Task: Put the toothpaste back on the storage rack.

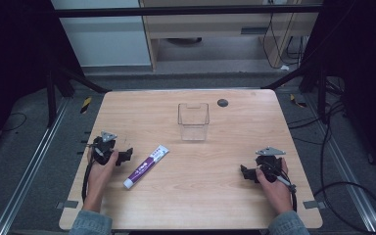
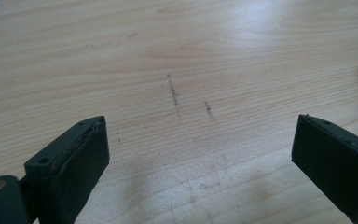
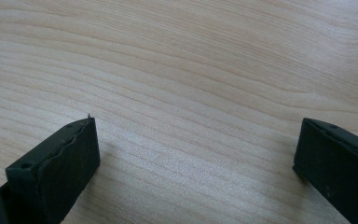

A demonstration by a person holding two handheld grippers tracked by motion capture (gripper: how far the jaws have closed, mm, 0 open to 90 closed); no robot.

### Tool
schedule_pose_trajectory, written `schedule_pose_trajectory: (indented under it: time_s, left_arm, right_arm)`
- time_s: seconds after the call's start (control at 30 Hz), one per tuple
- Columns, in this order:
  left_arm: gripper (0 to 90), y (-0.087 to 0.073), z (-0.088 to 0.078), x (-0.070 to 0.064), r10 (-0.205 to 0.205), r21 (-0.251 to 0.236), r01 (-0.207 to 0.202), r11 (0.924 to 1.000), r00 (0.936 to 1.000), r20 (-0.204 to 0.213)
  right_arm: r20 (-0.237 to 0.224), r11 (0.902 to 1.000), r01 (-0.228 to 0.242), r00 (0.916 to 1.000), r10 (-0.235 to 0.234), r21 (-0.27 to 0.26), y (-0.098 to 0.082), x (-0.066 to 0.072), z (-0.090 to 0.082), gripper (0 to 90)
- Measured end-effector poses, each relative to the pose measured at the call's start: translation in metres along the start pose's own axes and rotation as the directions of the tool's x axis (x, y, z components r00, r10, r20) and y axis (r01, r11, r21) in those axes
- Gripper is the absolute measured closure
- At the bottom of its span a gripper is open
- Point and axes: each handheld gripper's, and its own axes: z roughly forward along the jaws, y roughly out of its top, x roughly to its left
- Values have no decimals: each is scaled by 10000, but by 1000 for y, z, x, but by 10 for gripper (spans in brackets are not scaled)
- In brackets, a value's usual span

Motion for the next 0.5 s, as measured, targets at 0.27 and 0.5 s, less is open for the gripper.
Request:
schedule_pose_trajectory:
  time_s: [0.27, 0.5]
  left_arm:
    - [44, 5, -29, -10, 43, 68, -48, 10000, 9973, 739]
    - [37, 6, -41, -14, 296, 292, -329, 9990, 9937, 1079]
  right_arm:
    - [4, 10000, -7, 10000, 7, 3, 0, 0, 0, 4]
    - [4, 10000, -1, 10000, 1, 1, 0, 0, 0, 3]
